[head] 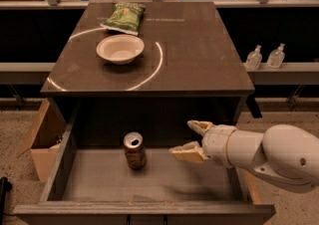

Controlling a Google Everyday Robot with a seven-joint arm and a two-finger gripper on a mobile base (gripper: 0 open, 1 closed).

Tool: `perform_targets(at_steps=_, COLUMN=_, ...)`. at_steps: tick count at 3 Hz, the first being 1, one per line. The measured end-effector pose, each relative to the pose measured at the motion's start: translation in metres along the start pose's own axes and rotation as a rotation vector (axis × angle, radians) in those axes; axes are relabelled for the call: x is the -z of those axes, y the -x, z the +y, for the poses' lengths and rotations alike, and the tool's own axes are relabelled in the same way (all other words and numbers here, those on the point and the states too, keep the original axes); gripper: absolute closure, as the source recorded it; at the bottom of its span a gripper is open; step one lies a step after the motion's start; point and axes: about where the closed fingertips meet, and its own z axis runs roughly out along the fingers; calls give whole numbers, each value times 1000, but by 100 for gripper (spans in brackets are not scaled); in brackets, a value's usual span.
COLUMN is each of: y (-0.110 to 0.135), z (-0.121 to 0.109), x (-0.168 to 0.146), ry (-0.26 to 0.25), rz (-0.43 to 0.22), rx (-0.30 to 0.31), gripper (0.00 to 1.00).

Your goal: Place orange can into top drawer

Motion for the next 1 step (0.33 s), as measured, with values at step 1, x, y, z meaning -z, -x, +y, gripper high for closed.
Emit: perform_targets(at_steps=1, y=0, z=2, x=6, ry=16, rz=4, rx=-1, gripper=65)
